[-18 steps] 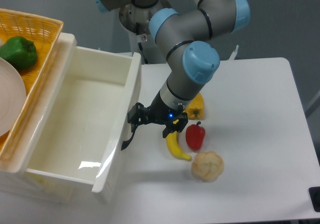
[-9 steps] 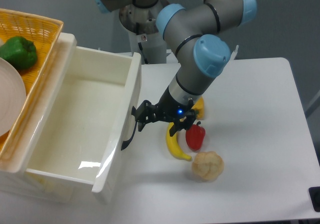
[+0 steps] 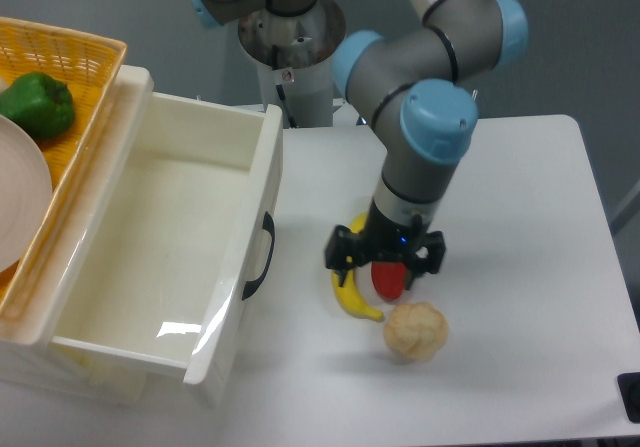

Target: Slide open the top white drawer

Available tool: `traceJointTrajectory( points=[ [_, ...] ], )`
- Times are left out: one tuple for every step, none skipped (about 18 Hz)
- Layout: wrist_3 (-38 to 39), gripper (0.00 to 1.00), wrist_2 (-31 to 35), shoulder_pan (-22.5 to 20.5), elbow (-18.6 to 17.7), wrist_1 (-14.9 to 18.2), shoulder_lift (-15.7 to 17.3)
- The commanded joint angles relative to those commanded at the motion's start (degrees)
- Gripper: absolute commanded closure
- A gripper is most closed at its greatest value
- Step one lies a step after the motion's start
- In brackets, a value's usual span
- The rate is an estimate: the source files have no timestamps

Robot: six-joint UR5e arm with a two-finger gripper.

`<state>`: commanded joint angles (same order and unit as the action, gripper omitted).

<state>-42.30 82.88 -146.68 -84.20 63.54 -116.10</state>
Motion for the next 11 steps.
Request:
traceJointTrajectory(
  points=[
    [-6.42, 0.0, 0.35, -0.09, -0.18, 0.0, -0.53],
    [-11.79, 0.0, 0.53, -0.53, -0.18, 0.0, -1.14],
    [-16.63, 0.0, 0.79, -1.58, 0.0, -0.09, -1.58],
    [-21.11, 0.0, 1.14, -2.37, 0.43, -0.09, -2.02],
    [-25.42, 0.0, 1.32, -3.42, 0.96, -0.09, -2.03],
    [-29.21, 0.0, 1.41, -4.22, 1.49, 0.0, -2.46],
    [-32.46, 0.0, 1.49, -4.92, 2.54, 0.18, -3.25],
    [-35.72, 0.0, 2.1, -5.54, 3.33, 0.26, -3.95],
    [-38.97, 0.0, 4.55, -5.72, 4.03, 0.35, -4.48],
    [-41.78, 0.0, 7.27, -5.89, 4.39, 0.35, -4.92],
    [-43.2, 0.0, 8.08, -5.98, 5.09, 0.44, -5.45]
  ],
)
